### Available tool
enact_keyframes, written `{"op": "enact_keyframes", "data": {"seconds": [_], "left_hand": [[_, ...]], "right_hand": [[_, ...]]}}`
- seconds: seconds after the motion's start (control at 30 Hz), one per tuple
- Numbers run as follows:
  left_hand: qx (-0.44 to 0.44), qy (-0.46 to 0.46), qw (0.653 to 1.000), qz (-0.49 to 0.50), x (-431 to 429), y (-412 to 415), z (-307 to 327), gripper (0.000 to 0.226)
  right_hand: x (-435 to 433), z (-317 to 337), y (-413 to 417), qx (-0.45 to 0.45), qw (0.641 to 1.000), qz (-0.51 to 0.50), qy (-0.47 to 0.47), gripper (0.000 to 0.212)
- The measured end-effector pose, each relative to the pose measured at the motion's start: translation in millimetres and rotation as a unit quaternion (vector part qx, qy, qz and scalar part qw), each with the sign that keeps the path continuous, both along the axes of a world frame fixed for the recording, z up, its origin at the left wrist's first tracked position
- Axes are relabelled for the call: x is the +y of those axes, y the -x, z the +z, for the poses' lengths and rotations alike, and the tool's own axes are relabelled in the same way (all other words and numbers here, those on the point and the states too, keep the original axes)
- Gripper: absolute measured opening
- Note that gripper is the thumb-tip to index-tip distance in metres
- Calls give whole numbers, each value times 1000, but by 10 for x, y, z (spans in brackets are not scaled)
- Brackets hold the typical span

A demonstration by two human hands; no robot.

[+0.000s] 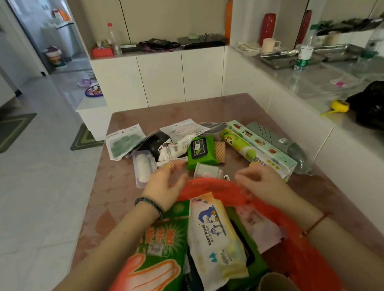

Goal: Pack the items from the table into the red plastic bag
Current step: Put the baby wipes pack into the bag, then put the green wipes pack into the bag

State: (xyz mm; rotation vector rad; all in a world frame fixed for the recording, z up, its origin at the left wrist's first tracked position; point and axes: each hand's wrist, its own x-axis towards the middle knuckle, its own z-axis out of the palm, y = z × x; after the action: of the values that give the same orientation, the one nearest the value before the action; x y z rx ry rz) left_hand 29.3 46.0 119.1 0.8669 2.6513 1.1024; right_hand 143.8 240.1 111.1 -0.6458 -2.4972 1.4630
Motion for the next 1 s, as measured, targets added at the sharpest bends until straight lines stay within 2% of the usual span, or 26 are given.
{"op": "enact_keyframes", "data": {"seconds": [0.07,0.17,0.27,0.37,0.53,0.63,0.77,0.8,0.87,0.93,1.0], "left_hand": [[-59,-20,998,22,154,188,-12,31],[-149,-40,986,55,438,514,-117,34],[-233,-63,966,88,720,784,-241,40],[-289,-58,949,110,949,999,-358,43],[-361,-73,918,146,1181,1308,-535,44],[-403,-91,895,167,1207,1423,-616,40],[-442,-85,874,184,1197,1436,-660,38],[-446,-89,871,185,1197,1432,-650,40],[-456,-109,862,192,1198,1428,-620,41],[-476,-138,847,193,1199,1391,-550,37],[-490,-172,834,186,1198,1323,-449,29]], "right_hand": [[244,-32,302,-2,998,-38,47,23],[469,-129,801,-63,989,-38,132,40],[585,-358,1313,-117,970,-53,206,40],[644,-650,1798,-132,959,-81,239,51],[693,-931,2246,-176,977,-49,113,57],[809,-1062,2368,-208,972,-3,112,61],[923,-1133,2368,-203,968,3,148,50],[947,-1099,2368,-182,966,-13,185,42],[1005,-962,2353,-146,941,-55,299,22],[1063,-758,2255,-149,912,-79,374,5],[1089,-572,2053,-144,894,-66,420,13]]}}
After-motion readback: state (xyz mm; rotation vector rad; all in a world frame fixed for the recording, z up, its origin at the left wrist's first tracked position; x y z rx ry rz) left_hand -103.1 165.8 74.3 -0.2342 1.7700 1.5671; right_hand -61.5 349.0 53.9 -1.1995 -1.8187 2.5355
